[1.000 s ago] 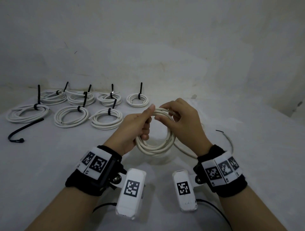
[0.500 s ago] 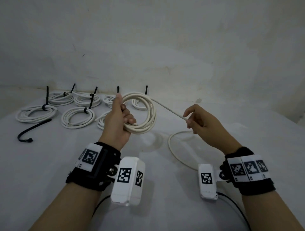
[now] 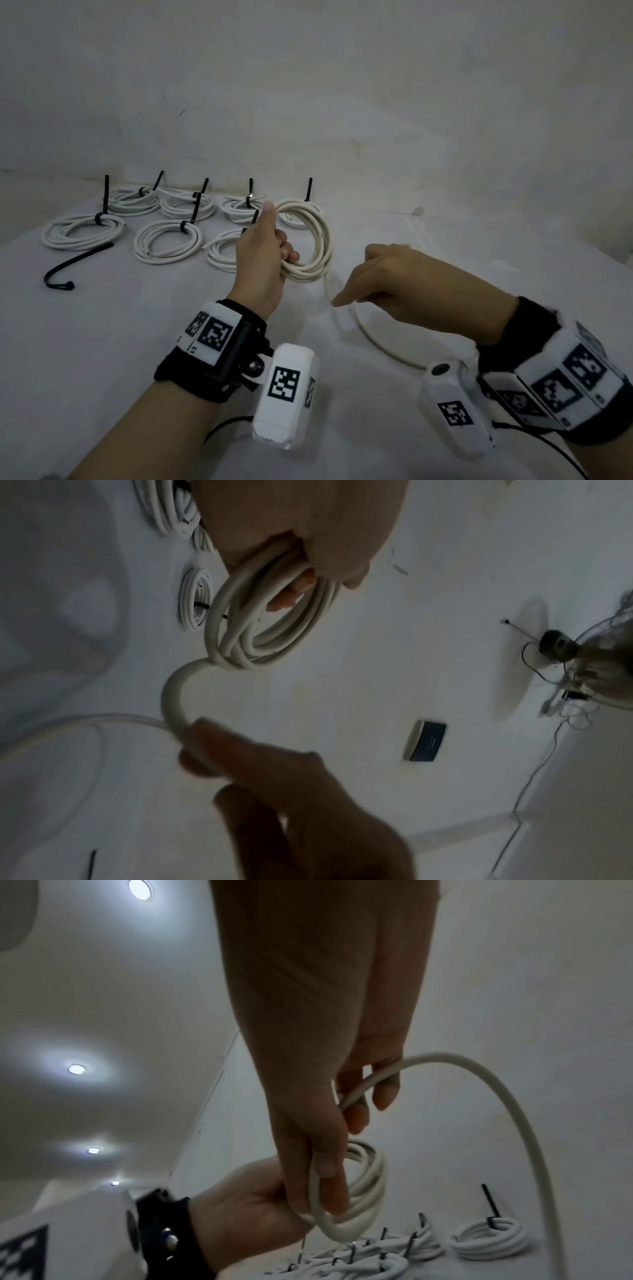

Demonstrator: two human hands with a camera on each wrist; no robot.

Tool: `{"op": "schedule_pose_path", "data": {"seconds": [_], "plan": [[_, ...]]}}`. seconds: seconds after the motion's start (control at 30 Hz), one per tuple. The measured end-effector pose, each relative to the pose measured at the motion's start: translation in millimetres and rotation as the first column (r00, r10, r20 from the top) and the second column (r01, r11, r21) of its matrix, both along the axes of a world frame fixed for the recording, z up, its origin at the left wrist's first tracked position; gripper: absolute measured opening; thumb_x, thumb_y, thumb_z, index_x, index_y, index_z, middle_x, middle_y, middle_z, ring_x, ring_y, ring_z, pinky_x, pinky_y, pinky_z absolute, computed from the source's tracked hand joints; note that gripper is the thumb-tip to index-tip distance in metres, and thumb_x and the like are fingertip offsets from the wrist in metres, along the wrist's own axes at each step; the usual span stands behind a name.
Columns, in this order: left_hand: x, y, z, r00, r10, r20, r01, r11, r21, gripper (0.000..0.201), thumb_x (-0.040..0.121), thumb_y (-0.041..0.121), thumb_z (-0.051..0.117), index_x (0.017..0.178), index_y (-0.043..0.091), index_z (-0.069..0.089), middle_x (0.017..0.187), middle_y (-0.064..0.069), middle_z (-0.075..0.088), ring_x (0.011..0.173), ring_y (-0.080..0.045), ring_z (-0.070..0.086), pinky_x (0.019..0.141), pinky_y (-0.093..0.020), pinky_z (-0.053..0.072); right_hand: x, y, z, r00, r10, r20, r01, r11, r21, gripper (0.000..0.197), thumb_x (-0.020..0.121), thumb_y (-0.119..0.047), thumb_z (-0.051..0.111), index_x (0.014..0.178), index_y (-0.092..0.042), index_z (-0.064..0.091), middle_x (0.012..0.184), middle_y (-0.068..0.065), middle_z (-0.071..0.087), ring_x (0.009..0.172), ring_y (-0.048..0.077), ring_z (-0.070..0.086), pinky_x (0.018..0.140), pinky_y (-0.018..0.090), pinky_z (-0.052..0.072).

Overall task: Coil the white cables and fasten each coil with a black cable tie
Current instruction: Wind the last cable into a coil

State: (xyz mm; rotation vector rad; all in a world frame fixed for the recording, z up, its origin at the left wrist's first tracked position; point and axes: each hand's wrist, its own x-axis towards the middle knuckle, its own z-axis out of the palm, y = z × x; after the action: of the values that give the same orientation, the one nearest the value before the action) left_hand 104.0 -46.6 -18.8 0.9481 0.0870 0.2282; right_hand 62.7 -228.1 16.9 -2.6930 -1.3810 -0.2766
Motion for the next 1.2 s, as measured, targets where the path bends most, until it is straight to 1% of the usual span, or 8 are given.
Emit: {"op": "schedule_pose_path", "data": {"seconds": [0.13,0.3,0.43,0.6,0.67,0.83,1.03,1.2], "plan": [[-7.9,-10.9,-3.0,0.996,-0.071,0.052,0.067,0.994,0.083,0.037,0.099,0.038,0.042,0.070,0.016,0.037,0.049,0.007,0.029,0.039,-0.007,0.032,0.043,-0.020,0.037,2.7,13.4,6.6,0.996,-0.004,-0.090,0.012,0.996,0.093,0.018,0.085,-0.010,0.068,0.096,-0.023,0.076,0.086,-0.011,0.073,0.064,-0.019,0.047,0.071,0.003,0.036],[-16.2,-19.7,-8.9,0.974,-0.169,0.152,0.117,0.946,0.302,0.046,0.094,0.049,0.040,0.067,0.012,0.043,0.054,-0.001,0.039,0.050,-0.015,0.040,0.048,-0.024,0.033,5.6,25.8,12.7,1.000,0.002,0.005,-0.003,0.971,0.241,0.013,0.074,-0.010,0.074,0.080,-0.014,0.063,0.076,-0.008,0.066,0.069,0.007,0.056,0.065,0.026,0.045],[-18.0,-22.5,-10.5,0.961,-0.225,0.162,0.151,0.914,0.375,0.046,0.100,0.042,0.037,0.066,0.021,0.060,0.061,-0.001,0.051,0.060,-0.016,0.049,0.054,-0.028,0.039,12.1,29.6,14.6,0.999,-0.006,0.050,-0.011,0.942,0.335,0.021,0.073,-0.011,0.075,0.083,-0.011,0.056,0.079,-0.003,0.059,0.070,0.012,0.052,0.065,0.029,0.044],[-18.9,-22.1,-6.4,0.946,-0.298,0.128,0.240,0.909,0.339,0.050,0.101,0.045,0.030,0.094,0.009,0.064,0.069,-0.010,0.051,0.045,-0.009,0.045,0.048,-0.022,0.042,19.2,29.0,14.4,1.000,-0.015,-0.016,0.021,0.894,0.447,0.018,0.081,-0.006,0.071,0.089,-0.012,0.056,0.086,-0.001,0.060,0.079,0.014,0.057,0.070,0.028,0.048],[-18.9,-22.5,-6.4,0.941,-0.323,0.100,0.276,0.905,0.324,0.049,0.101,0.045,0.031,0.104,0.007,0.062,0.059,-0.003,0.047,0.042,-0.009,0.041,0.050,-0.024,0.041,20.9,29.4,14.2,0.999,-0.039,0.010,0.030,0.878,0.478,0.023,0.078,-0.010,0.075,0.087,-0.015,0.055,0.085,-0.002,0.057,0.075,0.012,0.054,0.067,0.026,0.047],[-18.2,-24.1,-5.2,0.893,-0.450,-0.027,0.447,0.878,0.171,0.045,0.098,0.046,0.039,0.067,0.016,0.050,0.050,0.004,0.029,0.036,-0.008,0.028,0.042,-0.021,0.036,31.9,22.9,15.4,0.985,-0.143,0.101,0.068,0.844,0.532,0.022,0.076,-0.018,0.077,0.081,-0.011,0.057,0.079,-0.002,0.053,0.066,0.009,0.047,0.061,0.022,0.043],[-17.8,-23.7,-7.7,0.857,-0.511,-0.070,0.516,0.851,0.104,0.051,0.080,0.065,0.042,0.067,0.016,0.039,0.052,0.003,0.025,0.035,-0.006,0.024,0.037,-0.017,0.032,46.5,15.6,3.3,0.972,-0.226,0.057,0.137,0.751,0.646,0.016,0.078,-0.022,0.077,0.076,-0.014,0.063,0.075,-0.007,0.054,0.067,0.011,0.049,0.061,0.014,0.040],[-19.8,-25.2,-7.2,0.894,-0.449,-0.005,0.441,0.877,0.192,0.027,0.094,0.017,0.053,0.071,0.016,0.040,0.051,0.005,0.025,0.037,-0.004,0.024,0.038,-0.017,0.032,49.4,18.8,-2.0,0.976,-0.214,-0.051,0.188,0.690,0.699,0.008,0.084,-0.018,0.069,0.091,-0.016,0.074,0.082,0.001,0.062,0.072,0.007,0.055,0.066,0.010,0.040]]}}
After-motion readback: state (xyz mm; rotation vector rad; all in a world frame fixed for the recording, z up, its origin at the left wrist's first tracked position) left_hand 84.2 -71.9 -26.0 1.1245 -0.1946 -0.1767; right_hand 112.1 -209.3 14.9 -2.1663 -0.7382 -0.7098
